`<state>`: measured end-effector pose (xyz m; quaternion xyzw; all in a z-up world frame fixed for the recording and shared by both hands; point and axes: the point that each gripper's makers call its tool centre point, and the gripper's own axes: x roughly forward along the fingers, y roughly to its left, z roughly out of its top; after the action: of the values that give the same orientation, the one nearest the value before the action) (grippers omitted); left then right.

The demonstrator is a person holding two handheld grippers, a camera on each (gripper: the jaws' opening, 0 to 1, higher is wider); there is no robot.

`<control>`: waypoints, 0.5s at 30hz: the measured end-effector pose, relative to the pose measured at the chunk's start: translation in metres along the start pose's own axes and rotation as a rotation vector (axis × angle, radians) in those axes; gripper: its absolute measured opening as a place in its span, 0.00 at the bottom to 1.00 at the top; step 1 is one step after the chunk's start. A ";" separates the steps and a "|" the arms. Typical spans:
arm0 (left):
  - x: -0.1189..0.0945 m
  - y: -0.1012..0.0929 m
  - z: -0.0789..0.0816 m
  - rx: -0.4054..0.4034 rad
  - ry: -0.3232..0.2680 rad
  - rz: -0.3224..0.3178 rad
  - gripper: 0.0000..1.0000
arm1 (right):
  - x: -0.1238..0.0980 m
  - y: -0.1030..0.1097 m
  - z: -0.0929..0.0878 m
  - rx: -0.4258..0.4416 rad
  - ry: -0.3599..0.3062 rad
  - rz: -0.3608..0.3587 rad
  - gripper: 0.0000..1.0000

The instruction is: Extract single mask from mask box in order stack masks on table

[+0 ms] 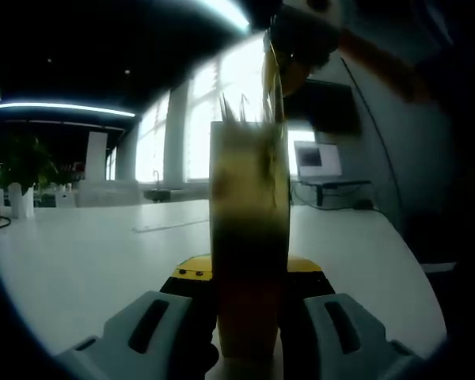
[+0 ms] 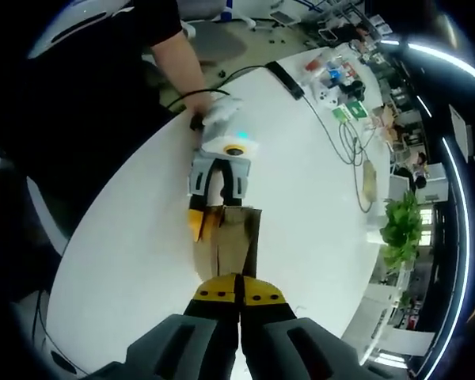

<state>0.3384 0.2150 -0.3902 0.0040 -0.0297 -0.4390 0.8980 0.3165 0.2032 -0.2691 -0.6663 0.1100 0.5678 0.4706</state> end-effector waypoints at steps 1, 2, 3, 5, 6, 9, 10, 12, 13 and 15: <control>0.000 0.000 0.000 0.000 0.000 0.000 0.20 | -0.001 0.000 0.000 0.000 0.000 -0.002 0.00; 0.000 0.000 0.000 0.000 0.000 0.000 0.20 | -0.001 -0.001 0.000 0.001 -0.001 -0.004 0.00; 0.000 0.000 0.000 0.000 0.000 0.000 0.20 | -0.002 -0.001 0.000 0.002 0.000 -0.004 0.00; 0.000 0.000 0.000 -0.001 0.000 -0.001 0.20 | -0.003 -0.002 0.000 0.006 0.000 -0.010 0.00; 0.000 0.000 0.000 -0.002 0.000 -0.001 0.20 | -0.004 -0.002 0.000 0.008 -0.001 -0.010 0.00; 0.000 0.000 0.000 -0.002 0.000 -0.001 0.20 | -0.006 -0.003 0.000 0.008 -0.008 -0.017 0.00; 0.000 0.001 -0.001 -0.002 0.000 -0.001 0.20 | -0.007 -0.003 0.000 0.008 -0.010 -0.019 0.00; 0.000 0.000 0.000 -0.002 0.000 -0.001 0.20 | -0.010 -0.004 -0.001 0.008 -0.009 -0.024 0.00; 0.000 0.000 0.000 -0.002 0.000 -0.002 0.20 | -0.011 -0.005 -0.001 0.010 -0.010 -0.027 0.00; 0.000 0.001 0.000 -0.003 0.000 -0.001 0.20 | -0.015 -0.007 -0.001 0.015 -0.011 -0.035 0.00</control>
<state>0.3388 0.2154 -0.3906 0.0027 -0.0291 -0.4397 0.8977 0.3170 0.2004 -0.2521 -0.6614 0.1001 0.5624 0.4861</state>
